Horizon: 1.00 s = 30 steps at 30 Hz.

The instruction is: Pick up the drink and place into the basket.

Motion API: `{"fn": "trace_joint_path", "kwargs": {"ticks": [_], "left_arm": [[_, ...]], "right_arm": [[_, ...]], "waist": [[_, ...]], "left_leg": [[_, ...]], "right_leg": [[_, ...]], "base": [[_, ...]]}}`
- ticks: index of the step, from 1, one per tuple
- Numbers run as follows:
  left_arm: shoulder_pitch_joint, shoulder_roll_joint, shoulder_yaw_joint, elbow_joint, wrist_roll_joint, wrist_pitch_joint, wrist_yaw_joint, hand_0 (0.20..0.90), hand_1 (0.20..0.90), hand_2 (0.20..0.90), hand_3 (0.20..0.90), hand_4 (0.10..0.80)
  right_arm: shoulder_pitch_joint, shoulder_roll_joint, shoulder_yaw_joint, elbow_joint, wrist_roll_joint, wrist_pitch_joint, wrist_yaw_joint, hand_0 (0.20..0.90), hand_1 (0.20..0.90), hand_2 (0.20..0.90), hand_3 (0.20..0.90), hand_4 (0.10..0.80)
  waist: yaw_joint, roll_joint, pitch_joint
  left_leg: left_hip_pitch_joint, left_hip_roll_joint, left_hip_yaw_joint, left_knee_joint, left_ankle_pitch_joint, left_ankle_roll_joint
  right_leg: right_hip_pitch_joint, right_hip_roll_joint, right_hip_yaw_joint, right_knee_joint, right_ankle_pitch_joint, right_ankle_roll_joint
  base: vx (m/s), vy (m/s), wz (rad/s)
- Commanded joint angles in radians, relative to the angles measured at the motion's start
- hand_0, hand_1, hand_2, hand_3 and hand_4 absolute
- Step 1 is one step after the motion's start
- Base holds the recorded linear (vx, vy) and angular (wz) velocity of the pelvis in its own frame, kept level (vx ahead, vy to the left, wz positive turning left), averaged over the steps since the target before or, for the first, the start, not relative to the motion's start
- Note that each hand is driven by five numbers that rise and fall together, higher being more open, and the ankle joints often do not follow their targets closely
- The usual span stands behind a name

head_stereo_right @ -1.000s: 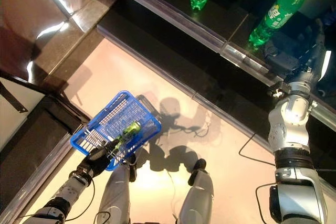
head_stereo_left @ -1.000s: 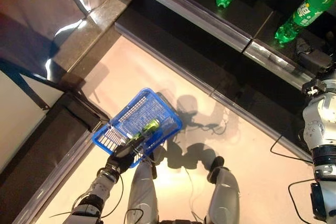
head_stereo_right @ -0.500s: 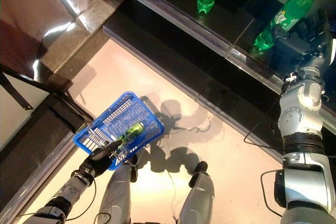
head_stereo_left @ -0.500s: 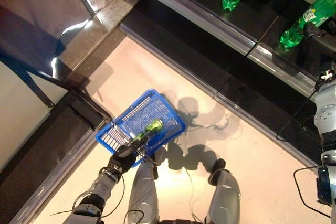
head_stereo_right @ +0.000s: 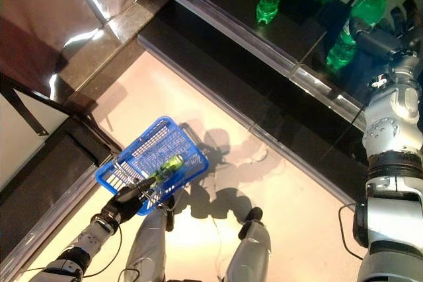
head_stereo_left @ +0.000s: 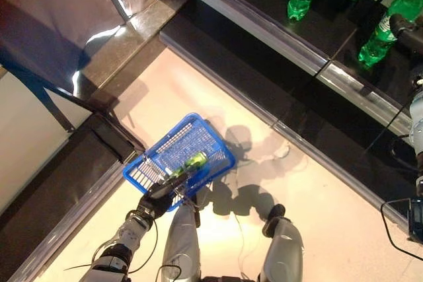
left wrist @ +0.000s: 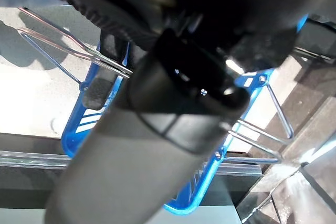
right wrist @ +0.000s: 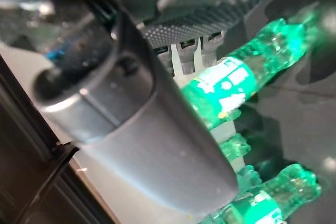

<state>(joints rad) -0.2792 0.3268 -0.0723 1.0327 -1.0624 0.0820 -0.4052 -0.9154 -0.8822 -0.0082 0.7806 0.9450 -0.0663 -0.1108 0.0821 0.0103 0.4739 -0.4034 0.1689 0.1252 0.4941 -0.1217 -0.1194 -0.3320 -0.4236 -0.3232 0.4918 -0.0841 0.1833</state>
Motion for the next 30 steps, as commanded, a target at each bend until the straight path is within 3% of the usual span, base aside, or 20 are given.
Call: {"fn": "trace_joint_path", "kwargs": {"ticks": [1, 15, 25, 30], "left_arm": [[0.129, 0.063, -0.096, -0.028, 0.036, 0.03, -0.084, 0.3, 0.3, 0.3, 0.2, 0.1], [0.12, 0.073, -0.101, -0.033, 0.033, 0.037, -0.082, 0.3, 0.3, 0.3, 0.2, 0.1], [0.109, 0.081, -0.102, -0.03, 0.031, 0.042, -0.086, 0.3, 0.3, 0.3, 0.2, 0.1], [0.107, 0.083, -0.109, -0.042, 0.024, 0.043, -0.081, 0.3, 0.3, 0.3, 0.2, 0.1]], "right_arm": [[-0.124, -0.113, 0.046, 0.0, 0.002, -0.059, 0.022, 0.9, 0.9, 0.9, 0.9, 0.8], [-0.206, -0.157, 0.139, 0.082, -0.122, 0.027, -0.089, 0.9, 0.9, 0.9, 0.9, 0.8], [-0.22, -0.156, 0.163, 0.076, -0.185, 0.009, -0.102, 0.9, 0.9, 0.9, 0.9, 0.8], [-0.238, -0.163, 0.216, 0.042, -0.325, 0.026, -0.09, 0.9, 0.9, 0.9, 0.9, 0.8]], "waist": [[0.055, -0.019, -0.104], [0.065, -0.018, -0.101], [0.063, -0.016, -0.098], [0.063, -0.016, -0.096]], "left_leg": [[0.117, 0.029, -0.02, -0.178, 0.071, 0.003], [0.109, 0.025, -0.02, -0.181, 0.078, 0.008], [0.102, 0.024, -0.016, -0.183, 0.079, 0.009], [0.101, 0.024, -0.012, -0.188, 0.083, 0.011]], "right_leg": [[-0.096, -0.031, 0.045, 0.004, 0.089, 0.037], [-0.097, -0.033, 0.035, 0.0, 0.092, 0.032], [-0.103, -0.031, 0.033, -0.002, 0.092, 0.031], [-0.101, -0.028, 0.03, -0.011, 0.095, 0.029]], "base": [[0.0, 0.0, 0.0], [0.001, -0.002, 0.03], [-0.003, -0.001, -0.01], [-0.008, -0.001, 0.01]]}}
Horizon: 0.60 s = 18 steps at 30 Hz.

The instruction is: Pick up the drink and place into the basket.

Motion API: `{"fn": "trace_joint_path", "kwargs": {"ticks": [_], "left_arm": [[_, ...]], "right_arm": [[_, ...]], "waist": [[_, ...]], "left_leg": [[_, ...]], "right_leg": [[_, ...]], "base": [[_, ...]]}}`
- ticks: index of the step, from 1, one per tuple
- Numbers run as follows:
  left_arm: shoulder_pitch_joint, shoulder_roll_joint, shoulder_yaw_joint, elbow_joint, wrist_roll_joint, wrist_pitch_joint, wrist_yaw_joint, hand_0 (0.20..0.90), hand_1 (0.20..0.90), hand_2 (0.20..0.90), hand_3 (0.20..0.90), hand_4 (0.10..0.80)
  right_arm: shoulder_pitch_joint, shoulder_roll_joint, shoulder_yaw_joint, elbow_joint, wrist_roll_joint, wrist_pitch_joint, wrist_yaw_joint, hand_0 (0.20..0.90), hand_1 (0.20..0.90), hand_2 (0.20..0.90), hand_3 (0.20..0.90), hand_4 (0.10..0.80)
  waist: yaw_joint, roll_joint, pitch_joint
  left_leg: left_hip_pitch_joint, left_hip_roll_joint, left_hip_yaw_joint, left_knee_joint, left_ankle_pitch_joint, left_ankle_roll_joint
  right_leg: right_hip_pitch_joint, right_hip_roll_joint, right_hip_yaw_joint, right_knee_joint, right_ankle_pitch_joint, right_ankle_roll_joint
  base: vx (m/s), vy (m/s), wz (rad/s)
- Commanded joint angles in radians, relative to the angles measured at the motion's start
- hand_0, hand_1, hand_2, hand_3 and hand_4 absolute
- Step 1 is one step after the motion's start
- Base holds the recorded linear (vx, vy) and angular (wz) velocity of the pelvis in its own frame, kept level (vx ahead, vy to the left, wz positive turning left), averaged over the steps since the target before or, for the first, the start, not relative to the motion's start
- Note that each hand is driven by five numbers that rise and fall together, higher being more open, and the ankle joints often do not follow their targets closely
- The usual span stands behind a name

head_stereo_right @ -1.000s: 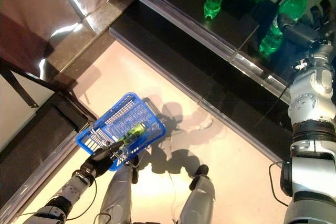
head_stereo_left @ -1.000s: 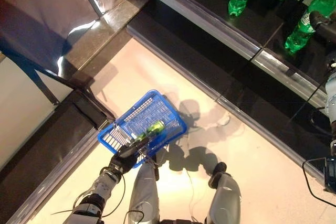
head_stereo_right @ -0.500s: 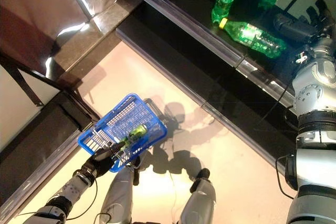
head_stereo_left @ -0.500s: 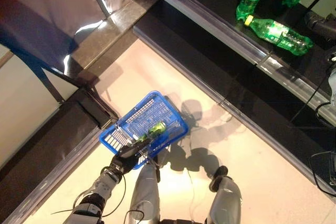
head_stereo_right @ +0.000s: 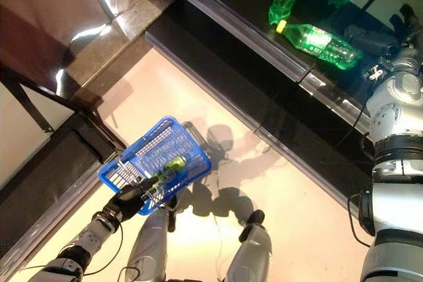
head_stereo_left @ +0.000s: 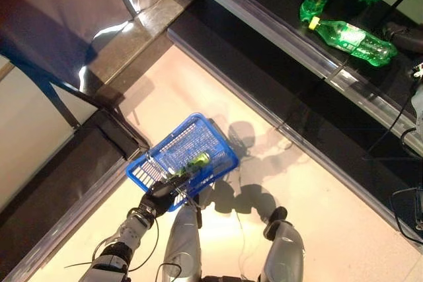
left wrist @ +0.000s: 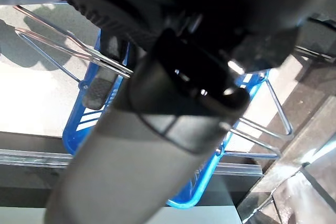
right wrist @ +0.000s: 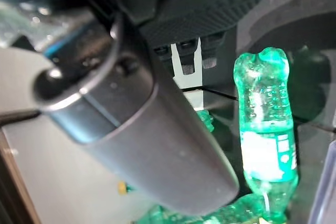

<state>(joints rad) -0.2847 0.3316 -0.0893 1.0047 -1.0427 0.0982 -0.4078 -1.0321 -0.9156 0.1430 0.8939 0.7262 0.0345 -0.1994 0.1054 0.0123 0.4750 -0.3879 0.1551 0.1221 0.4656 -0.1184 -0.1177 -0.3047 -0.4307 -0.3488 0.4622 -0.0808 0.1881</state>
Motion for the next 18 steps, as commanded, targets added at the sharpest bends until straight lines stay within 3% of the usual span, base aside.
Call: {"fn": "trace_joint_path", "kwargs": {"ticks": [1, 18], "left_arm": [[0.112, 0.079, -0.093, -0.014, 0.005, 0.027, -0.078, 0.3, 0.3, 0.3, 0.2, 0.1], [0.111, 0.104, -0.094, -0.033, 0.013, 0.032, -0.083, 0.3, 0.3, 0.3, 0.2, 0.1]], "right_arm": [[-0.127, -0.132, 0.074, -0.073, -0.119, -0.072, 0.001, 0.9, 0.9, 0.9, 0.9, 0.8], [-0.226, -0.163, 0.282, -0.115, -0.334, 0.002, 0.131, 0.9, 0.9, 0.9, 0.9, 0.8]], "waist": [[0.039, -0.018, -0.097], [0.055, -0.033, -0.092]], "left_leg": [[0.085, 0.038, -0.008, -0.159, 0.08, 0.009], [0.079, 0.04, -0.006, -0.184, 0.095, 0.013]], "right_leg": [[-0.129, -0.021, 0.055, 0.019, 0.092, 0.024], [-0.123, -0.016, 0.035, -0.002, 0.099, 0.019]], "base": [[0.0, 0.0, 0.0], [-0.004, -0.002, 0.01]]}}
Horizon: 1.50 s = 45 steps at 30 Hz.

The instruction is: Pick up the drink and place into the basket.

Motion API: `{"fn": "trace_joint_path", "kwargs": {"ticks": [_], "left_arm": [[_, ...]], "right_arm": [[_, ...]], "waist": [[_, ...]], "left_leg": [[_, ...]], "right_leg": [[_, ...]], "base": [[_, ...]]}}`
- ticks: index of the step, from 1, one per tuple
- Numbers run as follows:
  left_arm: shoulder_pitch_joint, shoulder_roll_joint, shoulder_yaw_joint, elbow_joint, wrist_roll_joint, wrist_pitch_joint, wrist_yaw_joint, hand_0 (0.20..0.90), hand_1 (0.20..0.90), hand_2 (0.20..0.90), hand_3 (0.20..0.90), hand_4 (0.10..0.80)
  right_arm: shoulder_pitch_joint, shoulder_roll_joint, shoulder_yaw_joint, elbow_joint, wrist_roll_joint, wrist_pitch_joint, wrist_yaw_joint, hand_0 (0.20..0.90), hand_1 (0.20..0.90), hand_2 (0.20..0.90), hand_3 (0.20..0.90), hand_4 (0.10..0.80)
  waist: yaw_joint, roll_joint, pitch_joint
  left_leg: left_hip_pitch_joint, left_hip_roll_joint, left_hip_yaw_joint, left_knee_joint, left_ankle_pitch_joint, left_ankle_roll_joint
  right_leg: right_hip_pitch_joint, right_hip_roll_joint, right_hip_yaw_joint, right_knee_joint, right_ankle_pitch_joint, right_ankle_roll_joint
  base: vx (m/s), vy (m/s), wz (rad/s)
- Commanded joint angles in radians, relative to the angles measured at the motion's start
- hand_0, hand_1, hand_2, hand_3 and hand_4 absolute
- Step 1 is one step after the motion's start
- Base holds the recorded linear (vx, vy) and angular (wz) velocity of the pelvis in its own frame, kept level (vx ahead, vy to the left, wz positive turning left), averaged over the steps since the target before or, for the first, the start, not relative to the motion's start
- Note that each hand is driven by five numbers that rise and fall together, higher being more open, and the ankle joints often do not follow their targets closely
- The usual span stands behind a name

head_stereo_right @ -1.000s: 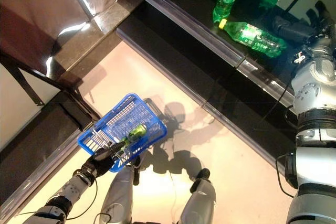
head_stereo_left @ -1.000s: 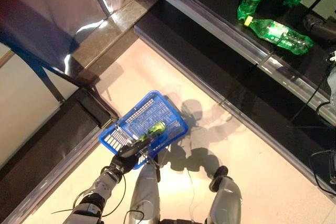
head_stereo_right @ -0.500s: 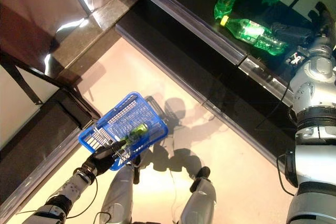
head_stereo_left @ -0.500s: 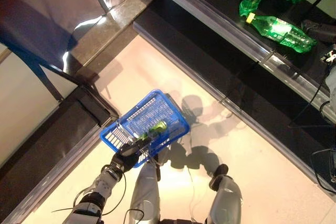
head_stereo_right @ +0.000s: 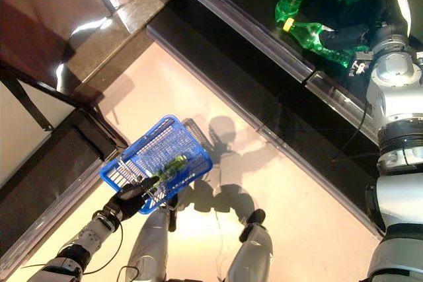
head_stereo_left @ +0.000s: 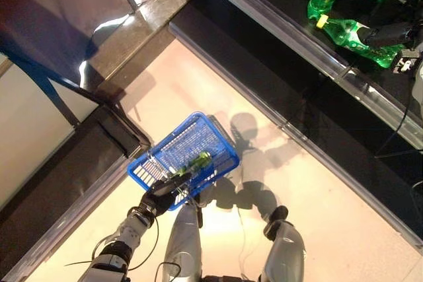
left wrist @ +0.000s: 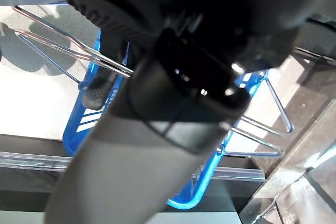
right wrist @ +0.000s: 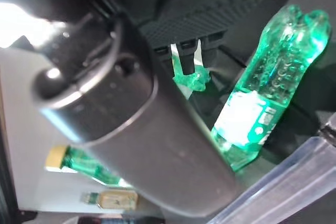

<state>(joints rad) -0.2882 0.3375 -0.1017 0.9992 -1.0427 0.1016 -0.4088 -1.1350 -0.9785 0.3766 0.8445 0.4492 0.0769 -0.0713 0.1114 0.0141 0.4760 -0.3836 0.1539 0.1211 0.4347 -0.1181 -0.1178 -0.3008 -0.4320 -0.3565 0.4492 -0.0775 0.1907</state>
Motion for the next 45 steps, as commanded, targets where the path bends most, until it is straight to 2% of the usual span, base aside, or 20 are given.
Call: {"fn": "trace_joint_path", "kwargs": {"ticks": [1, 23, 24, 28, 29, 30, 45], "left_arm": [[0.113, 0.099, -0.082, -0.029, 0.012, 0.03, -0.081, 0.3, 0.3, 0.3, 0.2, 0.1], [0.093, 0.138, -0.07, -0.03, 0.026, 0.046, -0.09, 0.3, 0.3, 0.3, 0.2, 0.1], [0.092, 0.139, -0.071, -0.028, 0.026, 0.046, -0.09, 0.3, 0.3, 0.3, 0.2, 0.1], [0.087, 0.143, -0.067, -0.025, 0.025, 0.046, -0.096, 0.3, 0.3, 0.3, 0.2, 0.1], [0.086, 0.143, -0.066, -0.025, 0.027, 0.046, -0.096, 0.3, 0.3, 0.3, 0.2, 0.1], [0.086, 0.145, -0.065, -0.024, 0.028, 0.047, -0.097, 0.3, 0.3, 0.3, 0.2, 0.1], [0.074, 0.154, -0.061, -0.011, 0.03, 0.045, -0.111, 0.3, 0.3, 0.3, 0.2, 0.1]], "right_arm": [[-0.13, -0.1, 0.056, -0.063, -0.058, -0.038, 0.006, 0.9, 0.9, 0.9, 0.9, 0.8], [-0.225, -0.117, 0.212, 0.064, -0.222, 0.105, 0.101, 0.9, 0.9, 0.9, 0.9, 0.8], [-0.228, -0.115, 0.219, 0.076, -0.229, 0.111, 0.1, 0.9, 0.9, 0.9, 0.9, 0.8], [-0.243, -0.114, 0.235, 0.105, -0.263, 0.147, 0.099, 0.9, 0.9, 0.9, 0.9, 0.8], [-0.249, -0.115, 0.24, 0.113, -0.281, 0.158, 0.103, 0.9, 0.9, 0.9, 0.9, 0.8], [-0.25, -0.116, 0.247, 0.124, -0.286, 0.157, 0.106, 0.9, 0.9, 0.9, 0.9, 0.8], [-0.265, -0.098, 0.289, 0.18, -0.381, 0.204, 0.105, 0.9, 0.9, 0.9, 0.9, 0.8]], "waist": [[0.049, -0.035, -0.093], [0.073, -0.054, -0.082], [0.075, -0.052, -0.083], [0.077, -0.051, -0.081], [0.077, -0.053, -0.079], [0.079, -0.051, -0.081], [0.09, -0.051, -0.075]], "left_leg": [[0.075, 0.041, -0.005, -0.154, 0.096, 0.013], [0.056, 0.044, -0.014, -0.16, 0.105, 0.021], [0.066, 0.048, -0.018, -0.156, 0.082, 0.015], [0.06, 0.048, -0.018, -0.157, 0.083, 0.014], [0.048, 0.044, -0.013, -0.162, 0.107, 0.022], [0.059, 0.049, -0.017, -0.158, 0.083, 0.015], [0.045, 0.052, -0.017, -0.162, 0.09, 0.016]], "right_leg": [[-0.126, -0.014, 0.041, 0.01, 0.096, 0.016], [-0.131, -0.012, 0.024, 0.006, 0.107, 0.012], [-0.125, -0.009, 0.033, 0.019, 0.084, 0.026], [-0.128, -0.008, 0.033, 0.017, 0.085, 0.027], [-0.135, -0.011, 0.023, 0.004, 0.107, 0.012], [-0.13, -0.008, 0.033, 0.017, 0.084, 0.027], [-0.139, -0.011, 0.026, 0.015, 0.093, 0.027]], "base": [[0.0, 0.0, 0.0], [0.002, -0.001, 0.01], [0.061, -0.022, -0.02], [-0.006, -0.002, 0.0], [0.0, 0.0, 0.0], [0.0, 0.0, 0.0], [0.004, -0.001, 0.0]]}}
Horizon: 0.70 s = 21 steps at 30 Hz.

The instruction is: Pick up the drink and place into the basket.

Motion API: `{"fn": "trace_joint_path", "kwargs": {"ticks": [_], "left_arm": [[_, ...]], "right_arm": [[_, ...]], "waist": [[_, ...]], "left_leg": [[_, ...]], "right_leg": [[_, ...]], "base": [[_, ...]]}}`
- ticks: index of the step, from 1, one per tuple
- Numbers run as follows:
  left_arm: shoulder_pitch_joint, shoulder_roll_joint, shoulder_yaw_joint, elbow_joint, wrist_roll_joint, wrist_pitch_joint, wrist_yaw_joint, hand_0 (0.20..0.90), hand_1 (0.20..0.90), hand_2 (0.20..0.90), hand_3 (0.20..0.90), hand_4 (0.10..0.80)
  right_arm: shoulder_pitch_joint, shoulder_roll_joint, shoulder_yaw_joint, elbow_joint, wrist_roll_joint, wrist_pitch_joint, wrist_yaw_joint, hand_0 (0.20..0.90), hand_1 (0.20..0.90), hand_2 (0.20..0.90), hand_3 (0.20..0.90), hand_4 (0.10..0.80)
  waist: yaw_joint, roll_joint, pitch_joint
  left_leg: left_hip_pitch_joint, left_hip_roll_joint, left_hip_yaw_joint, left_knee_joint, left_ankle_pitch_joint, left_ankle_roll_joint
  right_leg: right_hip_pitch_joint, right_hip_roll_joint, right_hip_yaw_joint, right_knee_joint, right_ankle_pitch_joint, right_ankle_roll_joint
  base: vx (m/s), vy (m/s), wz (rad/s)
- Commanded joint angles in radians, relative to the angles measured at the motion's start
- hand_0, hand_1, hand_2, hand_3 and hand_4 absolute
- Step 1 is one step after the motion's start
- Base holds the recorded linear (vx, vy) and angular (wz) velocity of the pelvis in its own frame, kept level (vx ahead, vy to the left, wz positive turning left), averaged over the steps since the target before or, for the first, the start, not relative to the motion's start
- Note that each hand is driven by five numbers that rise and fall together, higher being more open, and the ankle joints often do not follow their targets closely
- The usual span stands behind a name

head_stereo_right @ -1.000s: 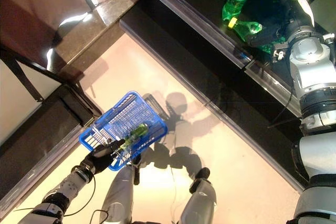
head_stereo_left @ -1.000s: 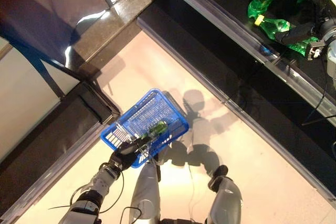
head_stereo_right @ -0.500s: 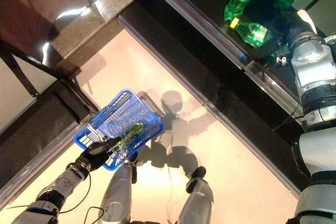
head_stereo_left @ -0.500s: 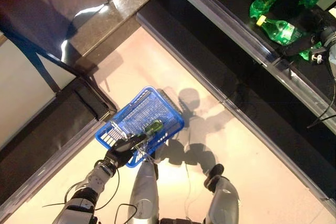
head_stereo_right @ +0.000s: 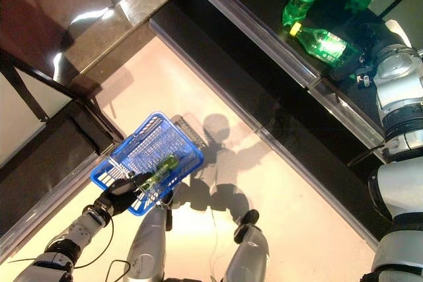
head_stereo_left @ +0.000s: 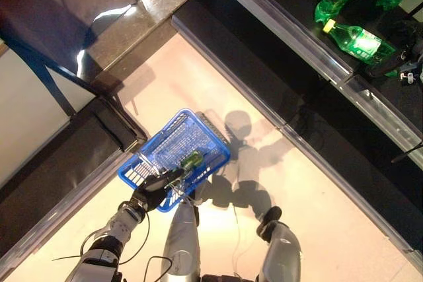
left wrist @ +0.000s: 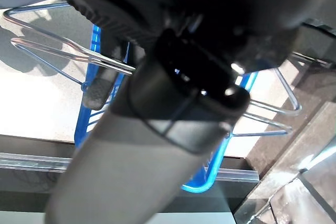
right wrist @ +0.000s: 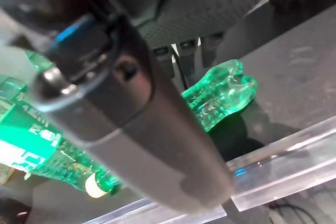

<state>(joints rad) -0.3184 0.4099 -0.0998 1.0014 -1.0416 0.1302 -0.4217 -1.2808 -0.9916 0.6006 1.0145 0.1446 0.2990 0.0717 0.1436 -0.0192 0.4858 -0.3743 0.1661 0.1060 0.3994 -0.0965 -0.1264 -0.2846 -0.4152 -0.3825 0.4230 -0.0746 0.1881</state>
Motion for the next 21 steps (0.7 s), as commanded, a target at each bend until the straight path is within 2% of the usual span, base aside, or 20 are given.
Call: {"fn": "trace_joint_path", "kwargs": {"ticks": [1, 21], "left_arm": [[0.103, 0.082, -0.063, -0.012, 0.029, 0.017, -0.1, 0.3, 0.3, 0.3, 0.2, 0.1], [0.091, 0.063, -0.072, 0.005, 0.035, 0.012, -0.119, 0.3, 0.3, 0.3, 0.2, 0.1]], "right_arm": [[-0.12, -0.083, 0.066, 0.01, -0.078, -0.019, -0.038, 0.9, 0.9, 0.9, 0.9, 0.8], [-0.111, -0.029, 0.075, 0.019, -0.129, -0.085, -0.035, 0.9, 0.9, 0.9, 0.9, 0.8]], "waist": [[0.058, -0.017, -0.085], [0.068, 0.004, -0.084]], "left_leg": [[0.034, 0.039, -0.002, -0.127, 0.068, 0.025], [0.021, 0.027, -0.001, -0.127, 0.069, 0.03]], "right_leg": [[-0.156, -0.028, 0.051, 0.041, 0.089, 0.029], [-0.171, -0.047, 0.044, 0.048, 0.093, 0.03]], "base": [[0.0, 0.0, 0.0], [0.0, 0.002, 0.0]]}}
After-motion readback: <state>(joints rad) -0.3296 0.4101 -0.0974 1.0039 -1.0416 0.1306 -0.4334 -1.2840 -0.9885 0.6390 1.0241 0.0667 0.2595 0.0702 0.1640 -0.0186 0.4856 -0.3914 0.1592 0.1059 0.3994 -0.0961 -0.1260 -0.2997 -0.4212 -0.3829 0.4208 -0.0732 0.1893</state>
